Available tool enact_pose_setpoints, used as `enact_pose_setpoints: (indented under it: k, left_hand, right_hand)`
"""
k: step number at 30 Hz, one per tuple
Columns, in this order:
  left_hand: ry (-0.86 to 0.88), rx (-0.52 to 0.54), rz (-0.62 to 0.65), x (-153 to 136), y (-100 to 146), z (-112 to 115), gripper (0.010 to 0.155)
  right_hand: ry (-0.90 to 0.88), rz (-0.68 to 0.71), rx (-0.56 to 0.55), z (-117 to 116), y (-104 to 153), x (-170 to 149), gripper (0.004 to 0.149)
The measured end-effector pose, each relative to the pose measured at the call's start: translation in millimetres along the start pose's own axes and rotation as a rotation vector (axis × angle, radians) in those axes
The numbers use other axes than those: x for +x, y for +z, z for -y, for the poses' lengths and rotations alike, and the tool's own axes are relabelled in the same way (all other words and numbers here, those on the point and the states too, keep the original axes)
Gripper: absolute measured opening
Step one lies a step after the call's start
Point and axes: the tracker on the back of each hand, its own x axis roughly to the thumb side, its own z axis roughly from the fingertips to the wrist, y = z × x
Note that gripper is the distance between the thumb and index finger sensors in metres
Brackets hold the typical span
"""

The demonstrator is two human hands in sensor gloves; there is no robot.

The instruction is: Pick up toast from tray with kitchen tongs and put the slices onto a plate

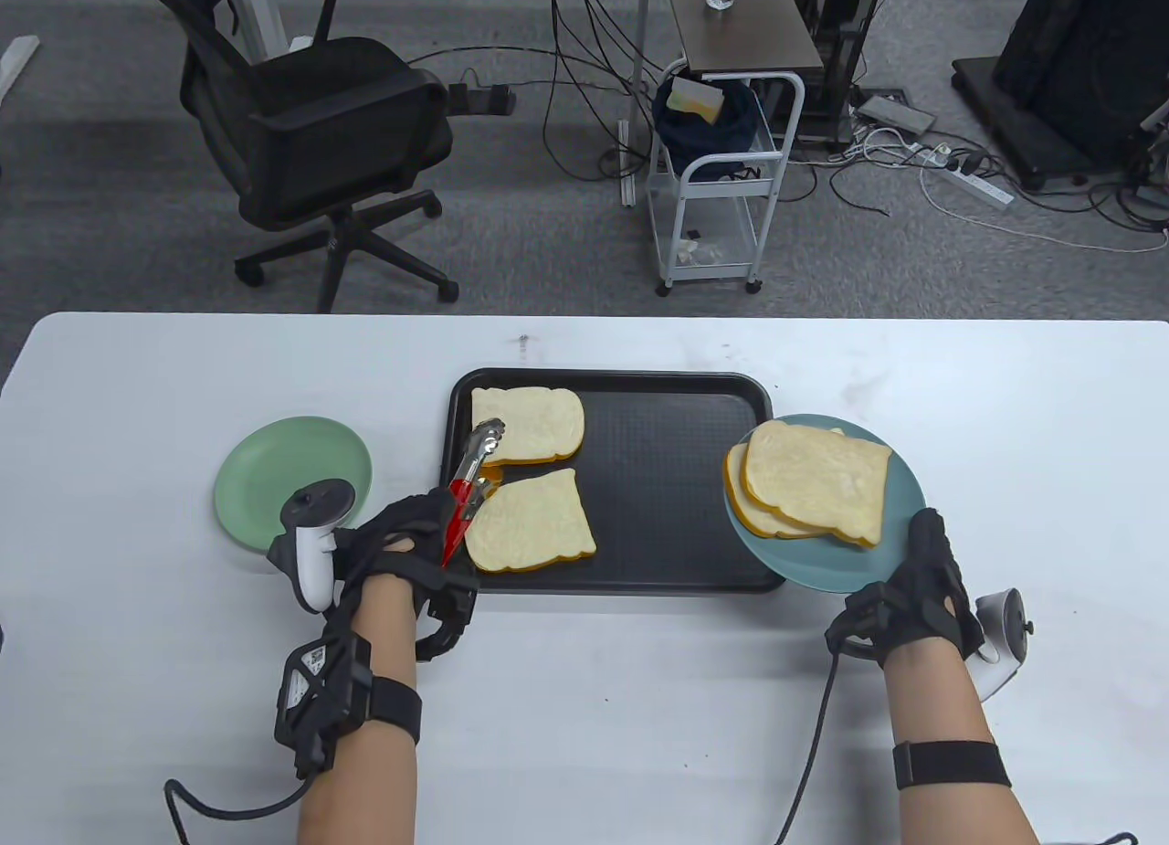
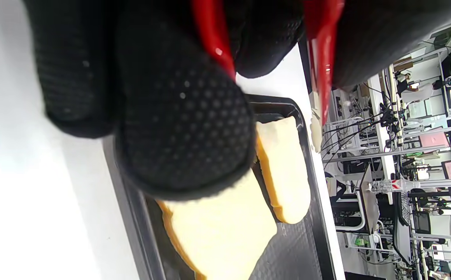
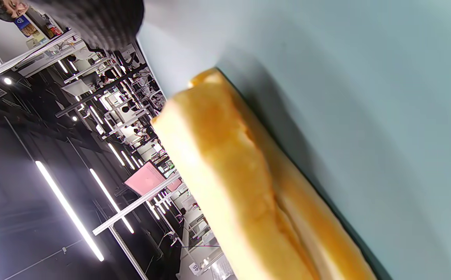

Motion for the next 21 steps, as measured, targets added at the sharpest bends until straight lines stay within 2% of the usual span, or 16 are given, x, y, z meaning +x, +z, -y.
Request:
enact_pose_setpoints:
  k: [13, 21]
  left_hand:
    - [-0.048, 0.038, -0.017, 1.3, -19.5, 21.5, 0.058]
    - [0.066, -0.006, 0.081, 6.9, -6.9, 9.9, 0.058]
  right_hand:
    - [-0.004, -0.009, 0.0, -0.7, 1.4, -0.9, 0.05]
    - [-0.005, -0.012, 0.002, -1.3, 1.5, -0.5, 0.05]
